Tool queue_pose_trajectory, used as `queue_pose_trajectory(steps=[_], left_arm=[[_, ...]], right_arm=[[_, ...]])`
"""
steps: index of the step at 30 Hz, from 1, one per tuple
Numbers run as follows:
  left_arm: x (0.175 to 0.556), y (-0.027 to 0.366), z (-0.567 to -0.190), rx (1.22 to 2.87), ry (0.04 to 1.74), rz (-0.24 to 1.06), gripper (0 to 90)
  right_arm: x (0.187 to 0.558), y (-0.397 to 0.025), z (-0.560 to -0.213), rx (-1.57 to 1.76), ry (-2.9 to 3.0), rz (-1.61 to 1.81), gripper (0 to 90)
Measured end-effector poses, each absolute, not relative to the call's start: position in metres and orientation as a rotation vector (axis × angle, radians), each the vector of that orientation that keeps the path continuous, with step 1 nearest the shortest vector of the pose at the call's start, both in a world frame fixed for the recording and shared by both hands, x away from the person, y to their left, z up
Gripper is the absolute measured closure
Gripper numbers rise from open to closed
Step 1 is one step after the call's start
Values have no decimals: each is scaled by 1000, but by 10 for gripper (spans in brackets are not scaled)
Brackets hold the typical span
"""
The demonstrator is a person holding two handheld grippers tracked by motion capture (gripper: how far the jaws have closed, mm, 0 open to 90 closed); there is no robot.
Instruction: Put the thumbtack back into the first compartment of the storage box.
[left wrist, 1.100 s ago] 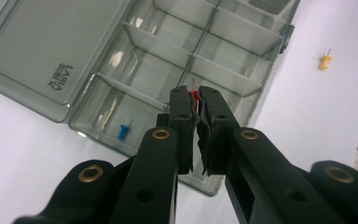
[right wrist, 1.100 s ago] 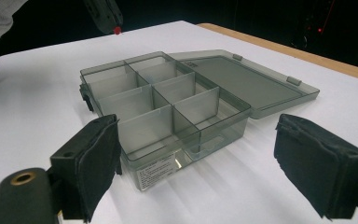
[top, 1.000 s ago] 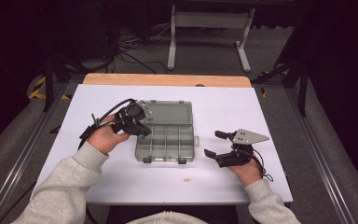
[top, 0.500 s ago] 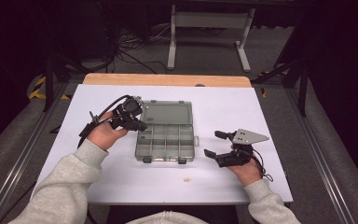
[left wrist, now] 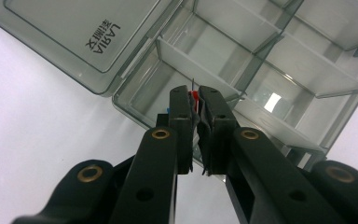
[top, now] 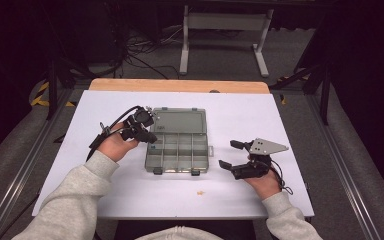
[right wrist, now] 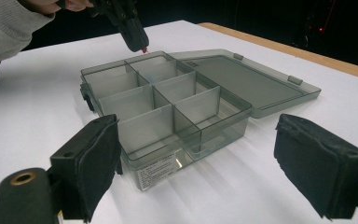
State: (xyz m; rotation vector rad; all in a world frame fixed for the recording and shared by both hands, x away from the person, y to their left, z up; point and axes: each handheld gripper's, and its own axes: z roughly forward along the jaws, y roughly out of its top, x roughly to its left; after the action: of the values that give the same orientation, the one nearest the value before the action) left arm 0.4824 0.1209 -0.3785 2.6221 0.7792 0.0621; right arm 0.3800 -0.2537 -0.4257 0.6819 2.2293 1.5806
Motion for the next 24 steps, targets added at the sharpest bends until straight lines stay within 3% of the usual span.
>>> queue_pose_trajectory(steps=[24], left_arm=[[490, 117, -398, 2656, 791, 36, 842]], right_arm=[[380, -254, -426, 681, 2231, 1577, 146]])
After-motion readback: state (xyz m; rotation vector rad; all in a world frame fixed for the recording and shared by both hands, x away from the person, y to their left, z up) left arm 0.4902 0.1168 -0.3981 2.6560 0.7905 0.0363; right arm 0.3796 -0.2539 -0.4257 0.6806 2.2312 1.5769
